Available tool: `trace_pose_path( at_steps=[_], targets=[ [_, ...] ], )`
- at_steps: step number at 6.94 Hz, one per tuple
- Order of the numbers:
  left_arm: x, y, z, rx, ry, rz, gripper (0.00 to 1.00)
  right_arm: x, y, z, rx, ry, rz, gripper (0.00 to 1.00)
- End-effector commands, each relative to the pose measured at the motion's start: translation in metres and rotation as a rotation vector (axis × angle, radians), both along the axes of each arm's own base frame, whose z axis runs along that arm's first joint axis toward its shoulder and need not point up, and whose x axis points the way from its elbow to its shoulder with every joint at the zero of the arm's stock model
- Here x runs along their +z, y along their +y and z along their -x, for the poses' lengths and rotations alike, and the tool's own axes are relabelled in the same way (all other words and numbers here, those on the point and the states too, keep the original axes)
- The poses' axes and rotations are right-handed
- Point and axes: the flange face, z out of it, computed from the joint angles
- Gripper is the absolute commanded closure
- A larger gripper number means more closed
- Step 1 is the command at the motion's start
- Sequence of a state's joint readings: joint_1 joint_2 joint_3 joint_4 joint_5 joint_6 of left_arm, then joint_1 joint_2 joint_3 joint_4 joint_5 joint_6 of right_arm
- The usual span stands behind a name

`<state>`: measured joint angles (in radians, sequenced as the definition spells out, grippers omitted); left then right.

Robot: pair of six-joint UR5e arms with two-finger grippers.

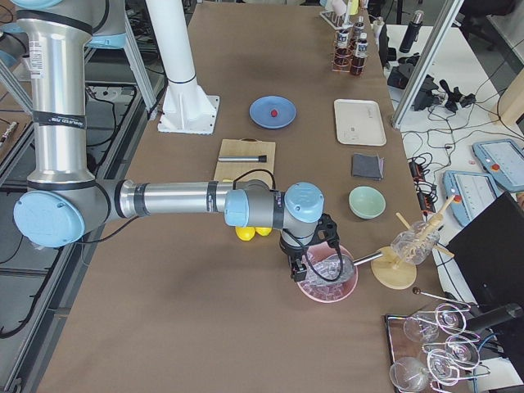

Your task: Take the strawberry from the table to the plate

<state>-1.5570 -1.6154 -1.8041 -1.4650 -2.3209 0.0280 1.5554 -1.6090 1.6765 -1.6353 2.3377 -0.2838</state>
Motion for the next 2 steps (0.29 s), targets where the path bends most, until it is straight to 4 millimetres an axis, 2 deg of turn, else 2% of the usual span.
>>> trace_pose_path(
  at_steps=[1, 2],
  targets=[
    [0.0002, 0.0000, 0.0001, 0.001, -0.002, -0.001, 0.03, 0.0007, 0.0001, 0.0000, 0.000, 0.000, 0.001, 0.00],
    [0.0002, 0.0000, 0.0001, 0.002, -0.002, -0.002, 0.03, 0.0001, -0.0006, -0.0001, 0.000, 0.001, 0.000, 0.00]
  ],
)
